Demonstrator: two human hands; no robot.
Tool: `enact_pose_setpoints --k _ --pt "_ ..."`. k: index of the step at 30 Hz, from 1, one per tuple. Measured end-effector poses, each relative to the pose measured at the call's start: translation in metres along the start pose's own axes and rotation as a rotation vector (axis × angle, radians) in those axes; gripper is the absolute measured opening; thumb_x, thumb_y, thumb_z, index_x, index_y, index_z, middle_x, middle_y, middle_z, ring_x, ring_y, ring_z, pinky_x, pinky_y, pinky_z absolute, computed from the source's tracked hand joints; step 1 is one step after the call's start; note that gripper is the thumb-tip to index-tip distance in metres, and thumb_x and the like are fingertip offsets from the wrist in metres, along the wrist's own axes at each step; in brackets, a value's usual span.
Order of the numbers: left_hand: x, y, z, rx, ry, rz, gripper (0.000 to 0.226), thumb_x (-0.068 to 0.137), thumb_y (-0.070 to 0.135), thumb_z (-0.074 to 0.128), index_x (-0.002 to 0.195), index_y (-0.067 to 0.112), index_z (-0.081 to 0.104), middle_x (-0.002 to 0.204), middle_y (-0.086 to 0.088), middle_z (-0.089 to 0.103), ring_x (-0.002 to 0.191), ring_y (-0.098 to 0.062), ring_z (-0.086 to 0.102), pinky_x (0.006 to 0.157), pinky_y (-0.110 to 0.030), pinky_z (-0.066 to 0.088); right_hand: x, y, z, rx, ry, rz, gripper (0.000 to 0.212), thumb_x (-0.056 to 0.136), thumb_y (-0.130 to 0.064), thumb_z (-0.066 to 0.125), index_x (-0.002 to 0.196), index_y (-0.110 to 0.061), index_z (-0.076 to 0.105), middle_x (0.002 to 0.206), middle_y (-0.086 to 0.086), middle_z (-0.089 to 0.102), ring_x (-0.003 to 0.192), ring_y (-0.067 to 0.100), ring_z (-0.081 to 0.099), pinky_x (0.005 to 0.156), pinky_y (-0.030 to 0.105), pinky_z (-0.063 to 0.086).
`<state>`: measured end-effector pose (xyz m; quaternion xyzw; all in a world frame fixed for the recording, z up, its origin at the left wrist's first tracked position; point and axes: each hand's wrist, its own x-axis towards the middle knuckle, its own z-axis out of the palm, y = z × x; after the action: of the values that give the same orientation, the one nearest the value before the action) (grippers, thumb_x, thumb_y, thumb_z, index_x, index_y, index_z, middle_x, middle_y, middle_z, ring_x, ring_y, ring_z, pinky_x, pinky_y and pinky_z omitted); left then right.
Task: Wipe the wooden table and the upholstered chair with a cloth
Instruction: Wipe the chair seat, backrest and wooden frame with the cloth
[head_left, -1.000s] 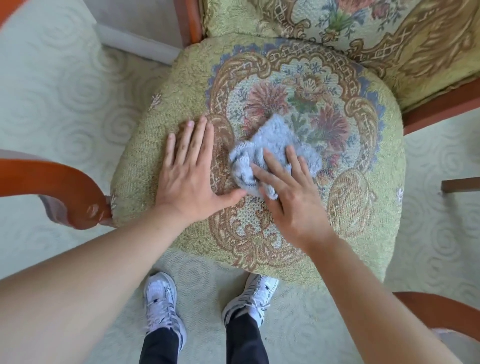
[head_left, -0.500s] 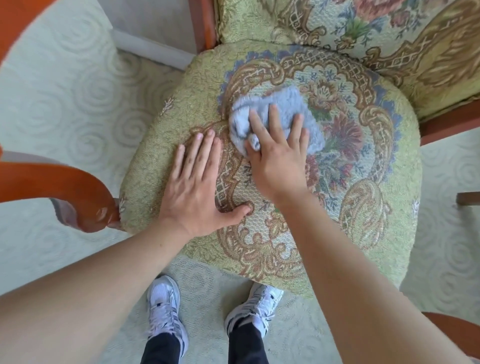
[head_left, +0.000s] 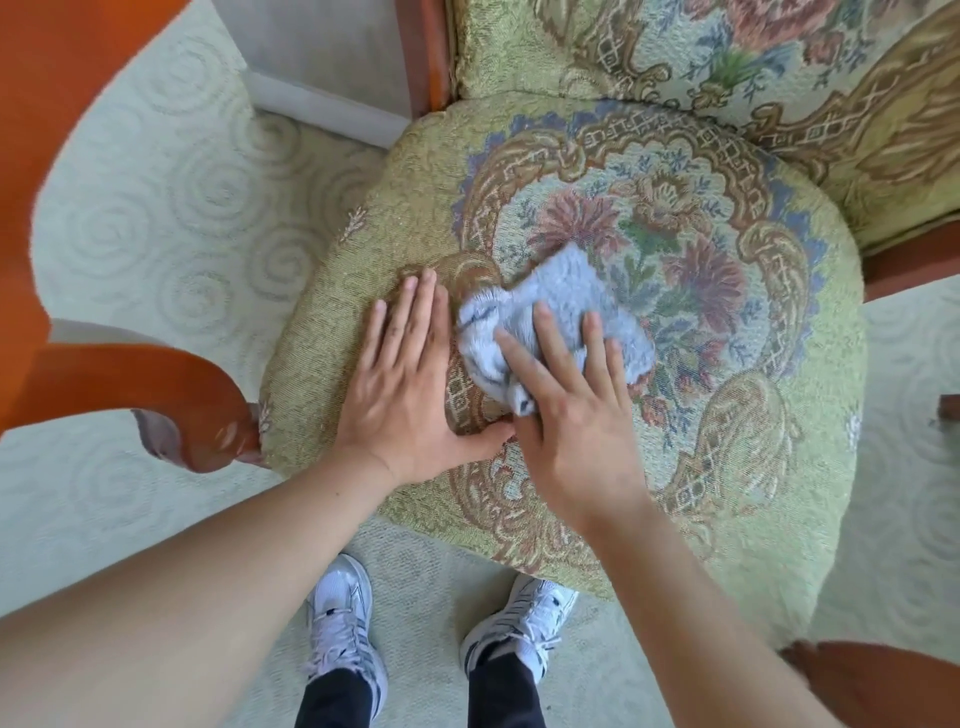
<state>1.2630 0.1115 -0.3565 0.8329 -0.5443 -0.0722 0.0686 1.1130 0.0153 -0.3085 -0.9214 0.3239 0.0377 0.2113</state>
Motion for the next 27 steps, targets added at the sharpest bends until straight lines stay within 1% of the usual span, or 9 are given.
enact_pose_setpoints --k 2,4,7,10,14,18,21,24,27 --pt "0.0 -0.001 0.0 0.01 -0.002 0.004 0.134 0.072 0.097 0.021 0.159 -0.004 0.005 0.169 -0.019 -0.002 0.157 -0.028 -0.002 0.125 -0.051 0.009 -0.021 0.008 0.001 -0.049 -0.03 0.001 0.061 0.098 -0.034 0.044 0.156 -0.035 0.024 0.165 -0.003 0.011 0.152 0.035 -0.005 0.124 0.051 0.003" --pt "0.001 -0.002 0.0 0.016 -0.007 0.01 0.133 0.074 0.096 0.02 0.159 -0.004 0.005 0.169 -0.019 -0.003 0.157 -0.029 -0.003 0.125 -0.05 0.008 -0.021 0.019 -0.004 -0.098 -0.049 -0.016 0.063 0.097 -0.032 0.042 0.156 -0.038 0.021 0.165 -0.006 0.012 0.152 0.033 -0.001 0.124 0.049 0.005" --pt "0.002 -0.004 0.001 0.026 -0.009 0.026 0.13 0.075 0.094 0.02 0.159 -0.005 0.004 0.168 -0.02 -0.004 0.156 -0.03 -0.003 0.125 -0.052 0.01 -0.003 0.029 -0.009 -0.138 -0.038 0.0 0.068 0.096 -0.026 0.042 0.156 -0.04 0.016 0.165 -0.008 0.01 0.153 0.031 -0.002 0.124 0.047 0.001" --pt "0.002 -0.005 0.003 0.022 -0.004 0.042 0.13 0.077 0.093 0.022 0.159 -0.006 0.005 0.168 -0.021 -0.004 0.156 -0.031 -0.003 0.124 -0.054 0.011 0.023 0.036 -0.012 -0.154 0.025 0.088 0.069 0.101 -0.025 0.048 0.157 -0.04 0.01 0.166 -0.007 0.005 0.152 0.031 -0.008 0.124 0.044 -0.003" --pt "0.002 -0.005 0.006 0.022 -0.007 0.046 0.132 0.077 0.095 0.023 0.158 -0.007 0.004 0.168 -0.021 -0.003 0.156 -0.031 -0.003 0.125 -0.054 0.009 0.068 0.046 -0.018 -0.112 0.095 0.192 0.061 0.105 -0.033 0.039 0.157 -0.04 0.009 0.167 -0.005 0.002 0.152 0.034 -0.008 0.121 0.045 -0.008" --pt "0.001 -0.006 0.006 0.014 0.0 0.049 0.133 0.076 0.096 0.025 0.159 -0.006 0.003 0.168 -0.02 -0.004 0.156 -0.03 -0.004 0.125 -0.053 0.007 0.095 0.046 -0.021 -0.074 0.14 0.284 0.061 0.103 -0.03 0.038 0.157 -0.039 0.011 0.167 -0.003 0.003 0.152 0.037 -0.006 0.122 0.048 -0.007" --pt "0.002 -0.005 0.004 0.0 -0.009 0.049 0.132 0.077 0.096 0.023 0.159 -0.005 0.0 0.168 -0.02 -0.006 0.156 -0.03 -0.005 0.125 -0.055 0.009 0.087 0.037 -0.021 -0.058 0.163 0.288 0.062 0.102 -0.025 0.038 0.158 -0.035 0.014 0.167 0.0 0.004 0.151 0.042 -0.006 0.121 0.051 -0.007" --pt "0.002 -0.004 0.001 0.011 -0.025 0.048 0.131 0.077 0.095 0.022 0.159 -0.006 0.0 0.168 -0.021 -0.007 0.156 -0.031 -0.005 0.124 -0.056 0.01 0.054 0.026 -0.013 -0.038 0.157 0.267 0.061 0.101 -0.025 0.036 0.158 -0.033 0.016 0.167 0.001 0.005 0.15 0.045 -0.006 0.122 0.053 -0.006" --pt "0.002 -0.005 -0.001 0.019 -0.022 0.052 0.131 0.077 0.092 0.028 0.158 -0.007 0.002 0.168 -0.022 -0.006 0.156 -0.032 -0.005 0.125 -0.054 0.01 0.012 0.009 -0.001 0.019 0.127 0.249 0.058 0.1 -0.035 0.027 0.158 -0.034 0.017 0.166 -0.002 0.005 0.15 0.041 -0.01 0.123 0.051 -0.007"
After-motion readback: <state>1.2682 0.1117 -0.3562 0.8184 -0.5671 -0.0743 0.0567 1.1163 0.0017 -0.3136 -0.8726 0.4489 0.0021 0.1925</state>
